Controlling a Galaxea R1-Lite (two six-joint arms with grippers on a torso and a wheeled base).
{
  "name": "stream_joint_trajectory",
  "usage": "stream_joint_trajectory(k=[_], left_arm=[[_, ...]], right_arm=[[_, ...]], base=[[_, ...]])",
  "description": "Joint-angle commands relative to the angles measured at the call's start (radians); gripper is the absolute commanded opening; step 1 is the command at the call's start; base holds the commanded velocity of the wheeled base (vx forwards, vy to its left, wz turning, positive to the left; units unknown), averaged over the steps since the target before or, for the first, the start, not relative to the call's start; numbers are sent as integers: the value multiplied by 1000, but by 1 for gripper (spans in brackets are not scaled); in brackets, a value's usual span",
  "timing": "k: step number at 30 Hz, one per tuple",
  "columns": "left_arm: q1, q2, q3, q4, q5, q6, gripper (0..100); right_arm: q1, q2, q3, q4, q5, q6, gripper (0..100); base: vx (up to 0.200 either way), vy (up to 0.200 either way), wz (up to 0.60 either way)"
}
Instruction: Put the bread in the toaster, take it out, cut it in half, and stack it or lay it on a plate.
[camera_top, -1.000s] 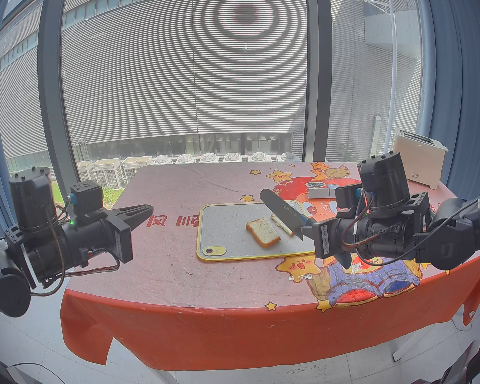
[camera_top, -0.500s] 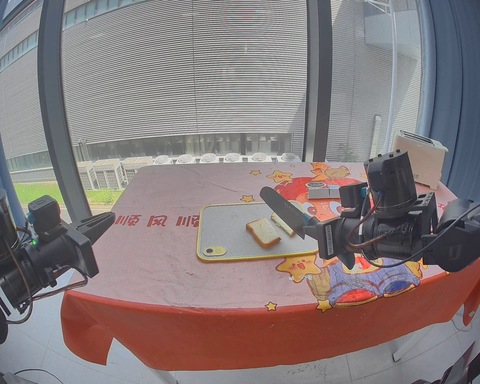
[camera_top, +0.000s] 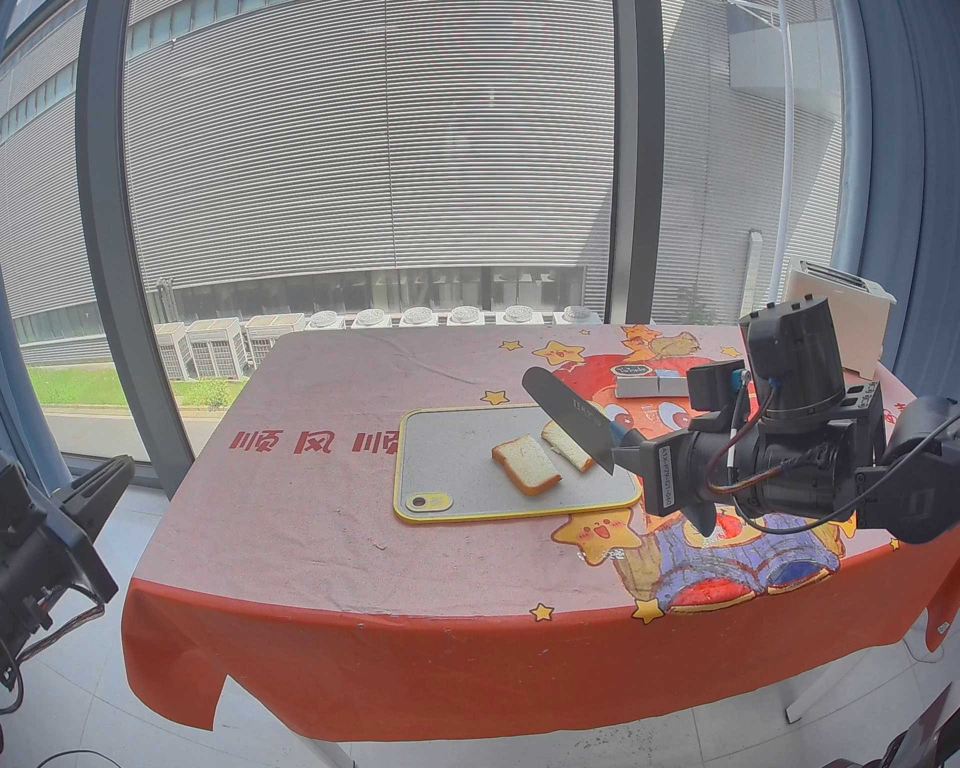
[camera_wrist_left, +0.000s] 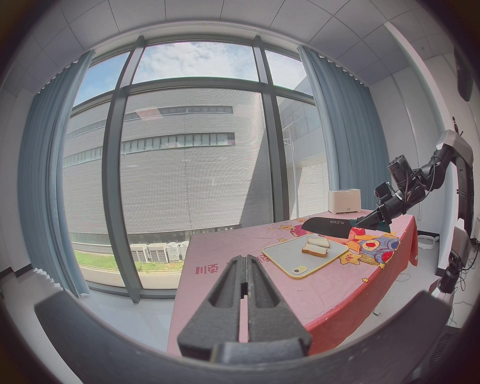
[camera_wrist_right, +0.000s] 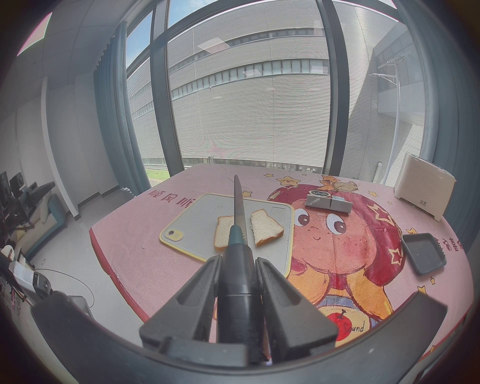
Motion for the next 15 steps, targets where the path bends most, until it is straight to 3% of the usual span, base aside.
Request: stream_joint_trajectory(k=[1, 4, 15], left_arm=[[40, -112, 56, -9, 2, -1, 0], [69, -149, 108, -35, -3, 5, 0], [70, -298, 180, -41, 0, -1, 0]], right_arm=[[-2, -3, 1, 0, 0, 0, 0], [-4, -3, 1, 0, 0, 0, 0], [-7, -6, 1, 0, 0, 0, 0]], base=[[0, 0, 0], [0, 0, 0], [0, 0, 0]])
